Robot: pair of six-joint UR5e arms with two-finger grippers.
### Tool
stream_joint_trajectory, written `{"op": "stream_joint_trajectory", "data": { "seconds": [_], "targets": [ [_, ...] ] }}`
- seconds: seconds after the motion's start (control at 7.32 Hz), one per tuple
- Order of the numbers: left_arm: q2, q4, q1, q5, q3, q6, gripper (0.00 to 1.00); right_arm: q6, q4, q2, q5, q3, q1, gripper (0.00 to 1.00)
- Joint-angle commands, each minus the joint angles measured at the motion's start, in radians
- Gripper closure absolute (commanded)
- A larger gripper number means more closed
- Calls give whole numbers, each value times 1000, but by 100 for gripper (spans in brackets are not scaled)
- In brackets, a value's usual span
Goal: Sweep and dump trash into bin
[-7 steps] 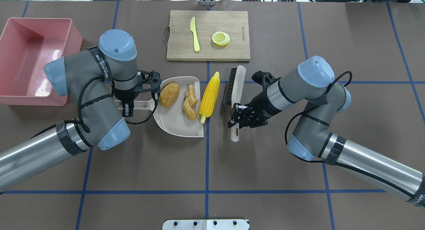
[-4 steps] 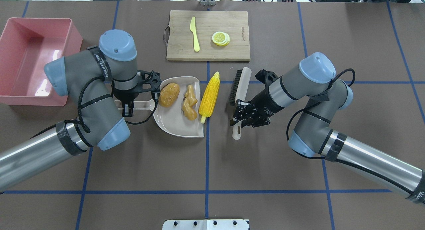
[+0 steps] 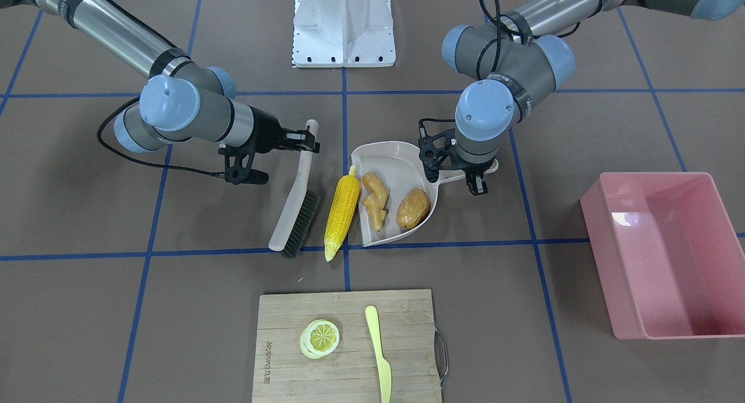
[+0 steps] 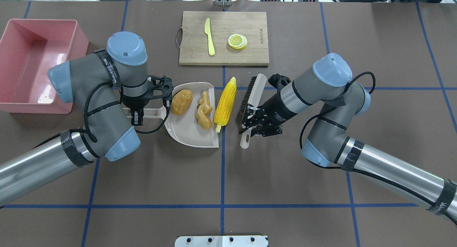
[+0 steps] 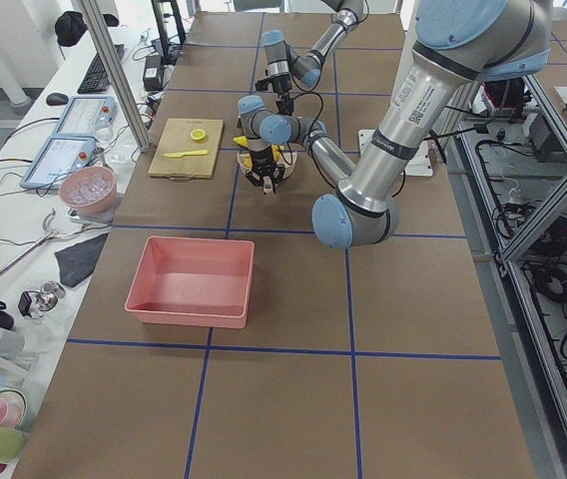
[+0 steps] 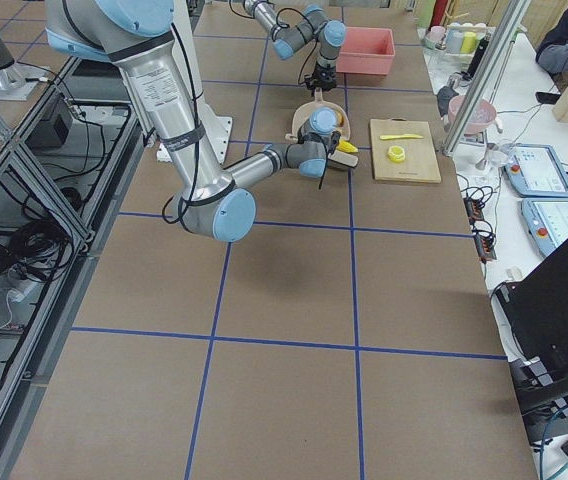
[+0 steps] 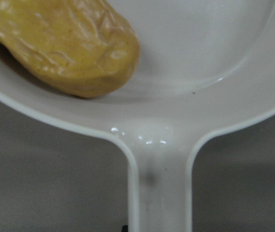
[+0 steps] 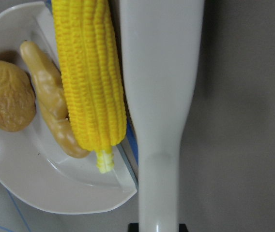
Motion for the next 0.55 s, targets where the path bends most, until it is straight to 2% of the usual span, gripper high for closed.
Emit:
{"op": "stream_joint_trajectory", "data": {
  "seconds": [0.0,0.41],
  "targets": [
    [-3,14,-1,-1,0,2,100,6,-30,44,-21,-1,-34,100],
    [-3,14,1,-1,0,2,100,6,-28,47,-55,-1,-85,100]
  ]
}}
